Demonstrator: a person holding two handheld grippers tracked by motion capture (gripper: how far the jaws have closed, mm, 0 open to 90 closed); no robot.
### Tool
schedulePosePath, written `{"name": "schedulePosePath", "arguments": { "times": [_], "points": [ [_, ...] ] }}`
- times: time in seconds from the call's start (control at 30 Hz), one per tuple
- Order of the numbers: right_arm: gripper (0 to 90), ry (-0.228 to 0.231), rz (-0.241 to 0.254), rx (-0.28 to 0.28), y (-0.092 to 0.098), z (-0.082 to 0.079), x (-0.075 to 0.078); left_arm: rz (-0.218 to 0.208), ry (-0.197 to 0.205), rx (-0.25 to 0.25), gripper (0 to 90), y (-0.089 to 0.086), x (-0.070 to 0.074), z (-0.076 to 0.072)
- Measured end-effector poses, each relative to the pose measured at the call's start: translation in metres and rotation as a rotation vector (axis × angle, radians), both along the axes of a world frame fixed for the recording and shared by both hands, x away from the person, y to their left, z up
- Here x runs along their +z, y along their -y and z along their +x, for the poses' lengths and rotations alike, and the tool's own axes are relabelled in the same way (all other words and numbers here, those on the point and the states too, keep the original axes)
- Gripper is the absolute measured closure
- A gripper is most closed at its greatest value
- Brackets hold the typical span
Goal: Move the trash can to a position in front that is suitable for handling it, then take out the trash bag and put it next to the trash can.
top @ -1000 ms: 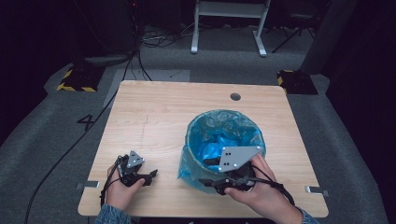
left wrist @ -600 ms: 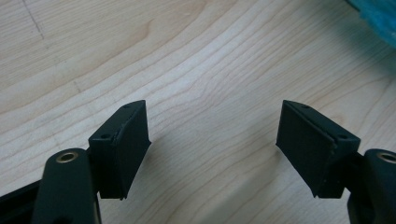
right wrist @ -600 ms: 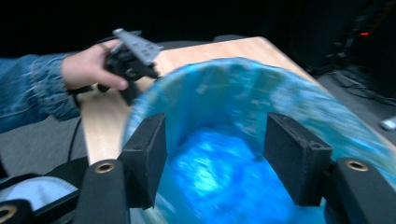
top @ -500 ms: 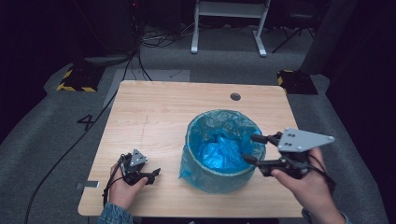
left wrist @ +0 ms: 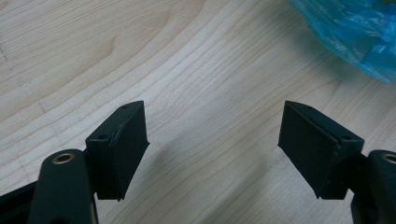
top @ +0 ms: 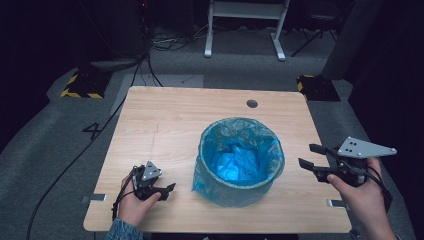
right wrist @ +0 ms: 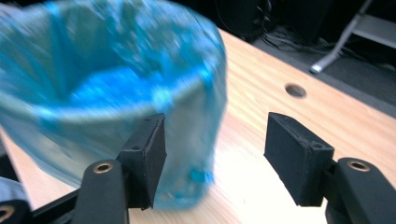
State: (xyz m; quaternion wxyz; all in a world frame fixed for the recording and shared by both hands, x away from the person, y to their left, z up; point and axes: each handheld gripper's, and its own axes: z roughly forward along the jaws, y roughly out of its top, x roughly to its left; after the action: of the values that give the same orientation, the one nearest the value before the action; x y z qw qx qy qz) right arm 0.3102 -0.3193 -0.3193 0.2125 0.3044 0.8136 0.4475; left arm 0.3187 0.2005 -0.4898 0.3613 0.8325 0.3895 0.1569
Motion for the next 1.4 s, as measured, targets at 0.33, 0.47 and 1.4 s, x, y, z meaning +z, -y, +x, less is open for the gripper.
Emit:
{"name": "schedulePosePath", "arguments": {
  "times": [0.33,0.47,1.4],
  "points": [
    [35.9,-0.031,-0.028,-0.043,0.02,0.007,-0.051,-0.055,0.037,-0.075,20.9,0.012,0.007,-0.009],
    [35.4,-0.063,-0.021,-0.026,0.022,0.009,-0.076,-0.087,0.055,-0.128,18.4,0.02,0.005,-0.01],
    [20.6,-0.218,-0.07,0.117,-0.036,0.03,-0.171,-0.173,0.091,-0.225,16.6,0.05,-0.006,-0.007]
  ]
}}
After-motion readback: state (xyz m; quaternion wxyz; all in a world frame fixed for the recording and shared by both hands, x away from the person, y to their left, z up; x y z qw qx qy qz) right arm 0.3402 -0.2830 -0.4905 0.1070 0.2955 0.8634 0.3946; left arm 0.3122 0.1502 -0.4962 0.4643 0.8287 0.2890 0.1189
